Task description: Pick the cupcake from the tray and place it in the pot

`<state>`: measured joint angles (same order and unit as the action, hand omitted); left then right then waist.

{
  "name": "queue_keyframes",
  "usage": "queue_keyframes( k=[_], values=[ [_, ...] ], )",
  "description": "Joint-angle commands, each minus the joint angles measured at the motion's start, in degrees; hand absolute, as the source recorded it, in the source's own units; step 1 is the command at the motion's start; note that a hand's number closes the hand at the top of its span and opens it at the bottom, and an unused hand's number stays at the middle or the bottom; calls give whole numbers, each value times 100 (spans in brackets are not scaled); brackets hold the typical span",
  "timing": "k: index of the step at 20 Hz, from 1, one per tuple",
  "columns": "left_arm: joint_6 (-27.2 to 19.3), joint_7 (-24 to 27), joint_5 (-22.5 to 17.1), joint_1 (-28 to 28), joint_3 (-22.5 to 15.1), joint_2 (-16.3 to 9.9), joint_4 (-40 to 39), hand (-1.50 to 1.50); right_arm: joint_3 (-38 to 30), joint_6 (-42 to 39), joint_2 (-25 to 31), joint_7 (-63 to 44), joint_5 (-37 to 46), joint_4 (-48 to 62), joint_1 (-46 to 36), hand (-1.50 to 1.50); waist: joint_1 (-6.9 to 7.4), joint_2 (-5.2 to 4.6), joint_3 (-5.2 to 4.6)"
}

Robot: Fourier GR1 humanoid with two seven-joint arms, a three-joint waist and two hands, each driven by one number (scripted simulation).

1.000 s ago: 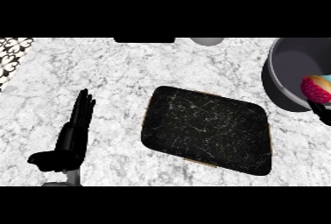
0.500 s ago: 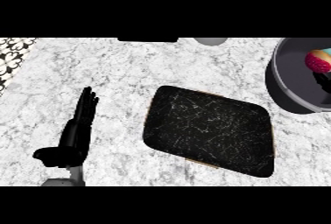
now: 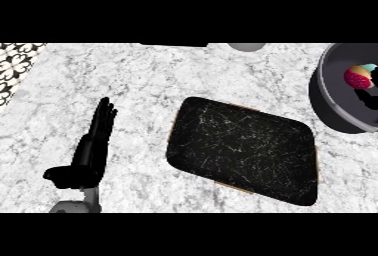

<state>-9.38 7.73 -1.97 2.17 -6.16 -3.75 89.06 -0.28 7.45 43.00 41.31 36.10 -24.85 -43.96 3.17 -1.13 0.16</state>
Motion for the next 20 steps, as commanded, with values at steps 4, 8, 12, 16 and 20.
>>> queue_keyframes(
  k=[4, 8, 12, 16, 20],
  values=[
    [17, 23, 25, 76, -98, 91, 52, 0, 314, 76, -20, -785, 680, 1284, -476, 150, 164, -55, 6],
    [66, 30, 91, 112, -146, 47, 26, 0, 212, -394, -69, -365, 567, 1673, -513, -150, 185, -86, 22],
    [64, -129, -48, 189, 44, -6, 41, 0, -373, -1063, -100, 411, -80, 1722, -644, -150, 113, -64, 28],
    [-92, 82, 97, -2, -12, 84, -9, 0, -1369, -1751, -76, 902, -1122, 1819, -753, -150, 35, -47, 39],
    [62, -124, -1, 87, 45, -56, 65, 0, -1802, -2382, 52, 805, -1551, 2109, -751, -150, 97, -83, 37]
  ],
)
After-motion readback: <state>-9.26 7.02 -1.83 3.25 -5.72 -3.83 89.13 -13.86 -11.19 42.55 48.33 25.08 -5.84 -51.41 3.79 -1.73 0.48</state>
